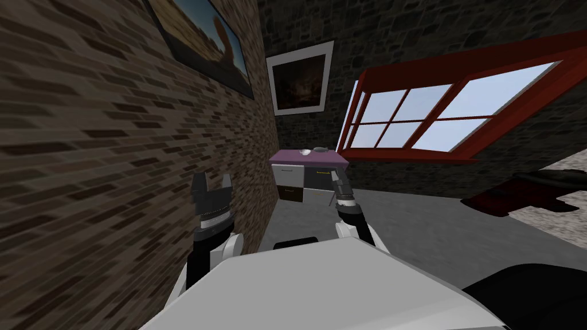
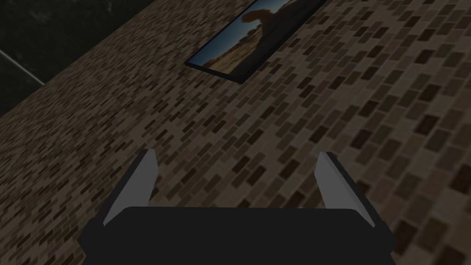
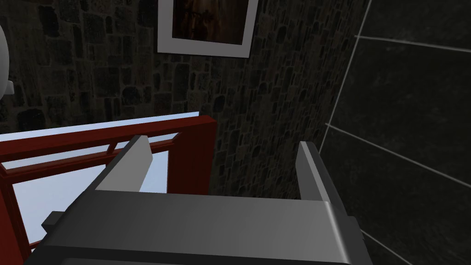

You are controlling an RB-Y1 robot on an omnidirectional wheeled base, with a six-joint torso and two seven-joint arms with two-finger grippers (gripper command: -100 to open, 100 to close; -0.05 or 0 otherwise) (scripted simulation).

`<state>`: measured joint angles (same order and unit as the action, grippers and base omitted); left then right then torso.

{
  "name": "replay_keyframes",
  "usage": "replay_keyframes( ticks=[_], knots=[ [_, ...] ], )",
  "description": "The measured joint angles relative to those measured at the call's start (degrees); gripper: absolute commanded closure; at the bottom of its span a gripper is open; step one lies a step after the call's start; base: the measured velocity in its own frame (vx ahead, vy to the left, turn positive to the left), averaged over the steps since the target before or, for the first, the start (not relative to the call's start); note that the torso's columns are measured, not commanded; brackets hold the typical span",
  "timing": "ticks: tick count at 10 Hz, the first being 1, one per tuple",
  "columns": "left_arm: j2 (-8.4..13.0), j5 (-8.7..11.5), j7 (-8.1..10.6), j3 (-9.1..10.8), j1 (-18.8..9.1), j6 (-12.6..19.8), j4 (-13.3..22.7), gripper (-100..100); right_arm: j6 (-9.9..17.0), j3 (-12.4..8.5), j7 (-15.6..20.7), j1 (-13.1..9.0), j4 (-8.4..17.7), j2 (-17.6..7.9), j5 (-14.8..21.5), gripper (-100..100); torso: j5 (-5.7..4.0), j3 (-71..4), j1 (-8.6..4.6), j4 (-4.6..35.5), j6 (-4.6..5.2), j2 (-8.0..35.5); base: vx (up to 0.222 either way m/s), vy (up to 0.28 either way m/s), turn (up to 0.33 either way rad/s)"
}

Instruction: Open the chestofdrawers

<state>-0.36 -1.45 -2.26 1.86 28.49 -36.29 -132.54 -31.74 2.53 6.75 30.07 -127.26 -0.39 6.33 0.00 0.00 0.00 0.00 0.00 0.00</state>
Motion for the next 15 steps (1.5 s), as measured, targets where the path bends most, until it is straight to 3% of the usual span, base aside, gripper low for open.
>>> replay_keyframes(
  ticks=[2, 9, 10, 13, 15],
  knots=[
    [0.0, 0.0, 0.0, 0.0, 0.0, 0.0, 0.0, 0, 0.0, 0.0, 0.0, 0.0, 0.0, 0.0, 0.0, 0, 0.0, -12.0, 0.0, 6.0, 0.0, 5.97, 0.0, 0.0, 0.0],
    [0.0, 0.0, 0.0, 0.0, 0.0, 0.0, -0.02, 0, -0.01, 0.0, 0.0, 0.0, -0.02, 0.0, 0.0, 0, 0.0, -70.73, 0.0, 35.37, 0.0, 35.39, 0.0, 0.0, 0.0],
    [0.0, 0.0, 0.0, 0.0, 0.0, -0.01, -0.02, 0, -0.01, 0.0, 0.0, 0.0, -0.02, 0.0, 0.0, -100, 0.0, -79.19, 0.0, 39.6, 0.0, 39.62, 0.012, 0.005, 0.088],
    [0.0, 0.0, 0.0, 0.0, 0.01, 0.0, 0.01, 0, 2.58, -0.35, 0.1, 0.24, 1.47, -3.45, 2.33, -100, 0.01, -84.55, 0.02, 42.19, 0.0, 42.16, 0.028, 0.011, 0.159],
    [0.0, 0.0, 0.0, 0.0, 0.0, 0.0, 0.01, 0, 6.39, -0.66, 0.36, -0.21, 2.75, -5.52, 5.4, -100, 0.0, -84.59, 0.01, 42.27, -0.01, 42.25, 0.044, 0.013, 0.225]
  ],
)
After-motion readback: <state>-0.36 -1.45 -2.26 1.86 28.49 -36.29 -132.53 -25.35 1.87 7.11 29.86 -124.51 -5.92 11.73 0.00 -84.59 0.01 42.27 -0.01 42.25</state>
